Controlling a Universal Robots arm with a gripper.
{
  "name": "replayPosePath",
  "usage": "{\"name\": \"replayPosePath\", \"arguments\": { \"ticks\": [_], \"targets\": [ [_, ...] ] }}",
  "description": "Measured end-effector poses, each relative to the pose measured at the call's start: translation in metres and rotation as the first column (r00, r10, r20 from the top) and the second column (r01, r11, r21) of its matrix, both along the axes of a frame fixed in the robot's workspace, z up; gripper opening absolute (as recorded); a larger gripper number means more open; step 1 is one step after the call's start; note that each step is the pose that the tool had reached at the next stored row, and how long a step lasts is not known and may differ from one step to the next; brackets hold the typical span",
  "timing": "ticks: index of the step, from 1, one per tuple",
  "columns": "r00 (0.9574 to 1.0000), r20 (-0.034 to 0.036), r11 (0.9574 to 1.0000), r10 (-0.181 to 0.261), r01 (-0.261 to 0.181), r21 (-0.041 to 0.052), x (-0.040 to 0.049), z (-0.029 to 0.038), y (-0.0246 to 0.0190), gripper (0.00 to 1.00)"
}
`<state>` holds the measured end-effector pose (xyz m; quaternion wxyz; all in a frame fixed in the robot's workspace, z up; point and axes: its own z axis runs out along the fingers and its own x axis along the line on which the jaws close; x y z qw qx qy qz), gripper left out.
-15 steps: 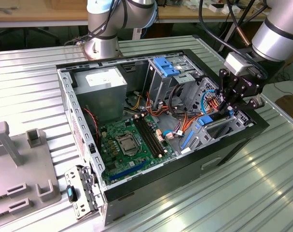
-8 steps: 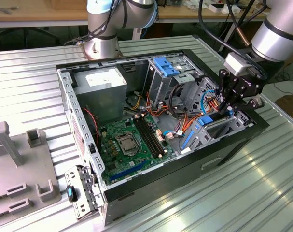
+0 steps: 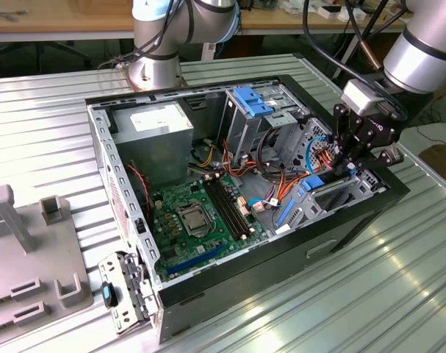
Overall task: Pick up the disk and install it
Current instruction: 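Insert the first disk wire, then insert the second disk wire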
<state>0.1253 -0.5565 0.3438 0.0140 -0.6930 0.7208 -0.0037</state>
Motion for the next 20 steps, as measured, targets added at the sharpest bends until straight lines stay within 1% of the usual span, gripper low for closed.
{"name": "replayPosePath", "arguments": {
  "ticks": [2, 3, 4, 7, 8, 19, 20],
  "targets": [
    [1.0000, 0.0000, 1.0000, 0.000, 0.000, -0.0003, 0.0000, 0.0038, 0.0000, 0.25],
    [1.0000, 0.0001, 1.0000, 0.000, 0.000, -0.0003, 0.0000, 0.0074, 0.0000, 0.25],
    [1.0000, 0.0002, 1.0000, 0.000, 0.000, -0.0003, 0.0000, 0.0092, 0.0000, 0.25],
    [1.0000, 0.0002, 1.0000, 0.000, 0.000, 0.0000, 0.0000, 0.0092, 0.0000, 0.23],
    [1.0000, 0.0002, 1.0000, 0.000, 0.000, -0.0003, 0.0000, 0.0093, 0.0000, 0.11],
    [1.0000, 0.0002, 1.0000, 0.000, 0.000, -0.0003, 0.0000, 0.0094, 0.0000, 0.11],
    [1.0000, 0.0003, 1.0000, 0.000, 0.000, -0.0007, -0.0051, 0.0097, -0.0004, 0.11]
  ]
}}
